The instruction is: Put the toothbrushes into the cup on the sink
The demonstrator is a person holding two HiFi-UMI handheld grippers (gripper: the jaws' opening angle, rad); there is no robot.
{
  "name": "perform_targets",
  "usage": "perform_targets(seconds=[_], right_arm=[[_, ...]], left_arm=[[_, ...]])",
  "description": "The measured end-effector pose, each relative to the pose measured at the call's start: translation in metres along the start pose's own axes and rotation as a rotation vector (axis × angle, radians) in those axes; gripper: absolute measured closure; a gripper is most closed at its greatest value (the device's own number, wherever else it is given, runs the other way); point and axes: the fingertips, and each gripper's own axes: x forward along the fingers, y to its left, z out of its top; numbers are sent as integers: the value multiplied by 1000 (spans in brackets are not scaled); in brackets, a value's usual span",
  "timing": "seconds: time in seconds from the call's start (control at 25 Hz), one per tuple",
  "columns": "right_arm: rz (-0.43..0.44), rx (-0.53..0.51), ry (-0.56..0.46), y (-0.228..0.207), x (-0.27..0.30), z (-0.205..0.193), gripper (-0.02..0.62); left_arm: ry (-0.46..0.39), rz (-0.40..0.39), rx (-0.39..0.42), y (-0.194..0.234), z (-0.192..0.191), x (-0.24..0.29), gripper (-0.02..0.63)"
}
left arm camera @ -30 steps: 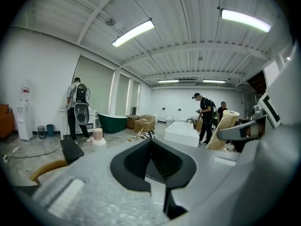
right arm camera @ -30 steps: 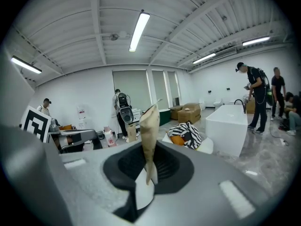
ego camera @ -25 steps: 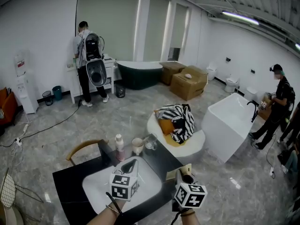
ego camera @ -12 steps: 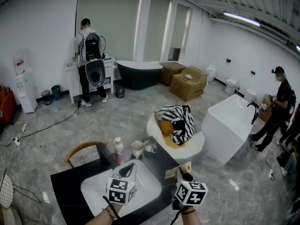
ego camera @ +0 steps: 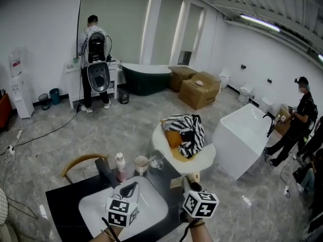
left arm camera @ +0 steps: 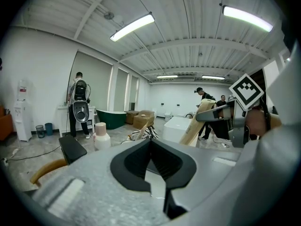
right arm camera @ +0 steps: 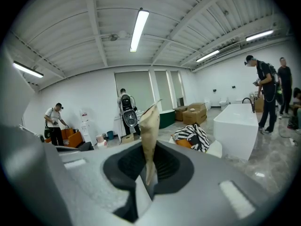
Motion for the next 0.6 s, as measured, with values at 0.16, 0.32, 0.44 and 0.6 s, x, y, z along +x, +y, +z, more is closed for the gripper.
perform_targets(seconds=[0.16,0.32,0.44,0.6], right_arm=[[14,2,-9,0,20,10,561],[21,7,-15,-3,41,16,561],[25,24,-21,-2,54,22,561],[33,34,-24,-2,70,30,561]], left_arm=[[14,-9,2,3,-3,5,597],[21,-16,5,5,-6,12,597],[27,-15,-4,9,-5,15,597],[28,-12,-19,14,-5,23,597]])
